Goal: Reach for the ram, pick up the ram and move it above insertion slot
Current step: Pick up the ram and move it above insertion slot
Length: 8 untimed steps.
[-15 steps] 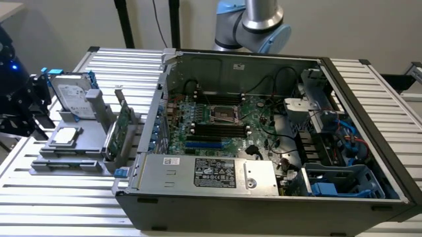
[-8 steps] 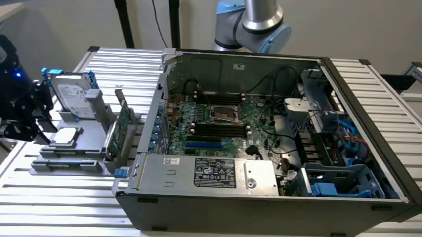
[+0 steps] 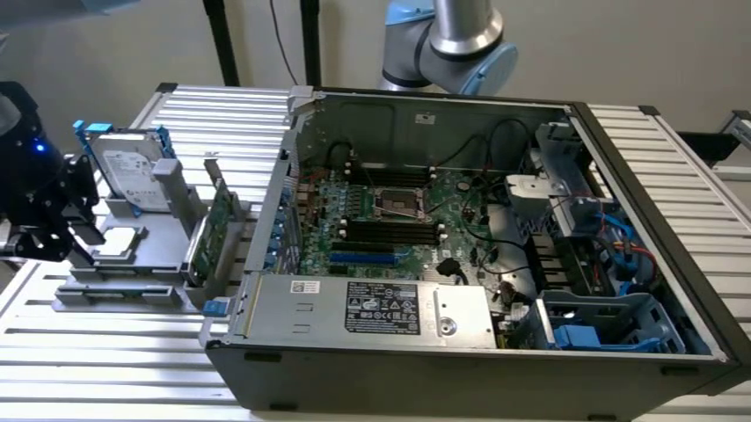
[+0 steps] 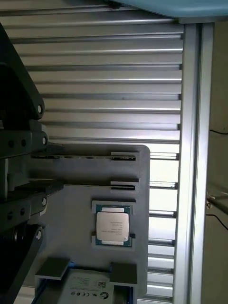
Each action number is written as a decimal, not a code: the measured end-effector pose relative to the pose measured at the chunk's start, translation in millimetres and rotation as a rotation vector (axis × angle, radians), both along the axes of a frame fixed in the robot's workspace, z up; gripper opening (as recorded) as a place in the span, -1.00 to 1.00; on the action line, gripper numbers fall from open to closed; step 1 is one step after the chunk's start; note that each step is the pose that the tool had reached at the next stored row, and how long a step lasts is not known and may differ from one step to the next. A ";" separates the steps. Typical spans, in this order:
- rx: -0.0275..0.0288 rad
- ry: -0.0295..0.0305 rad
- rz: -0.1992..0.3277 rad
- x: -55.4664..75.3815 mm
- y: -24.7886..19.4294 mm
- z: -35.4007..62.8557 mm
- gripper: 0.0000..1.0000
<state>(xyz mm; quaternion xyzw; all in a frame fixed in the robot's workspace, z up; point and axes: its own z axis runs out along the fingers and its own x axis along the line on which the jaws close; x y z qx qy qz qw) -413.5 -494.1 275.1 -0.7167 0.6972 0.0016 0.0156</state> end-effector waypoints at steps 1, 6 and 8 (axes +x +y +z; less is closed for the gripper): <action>0.0000 0.0000 0.001 -0.1 -0.3 -1.8 -0.27; 0.0000 0.0000 0.003 -0.8 -1.9 -10.9 -0.27; 0.0000 0.0000 0.005 -1.0 -2.6 -14.5 -0.27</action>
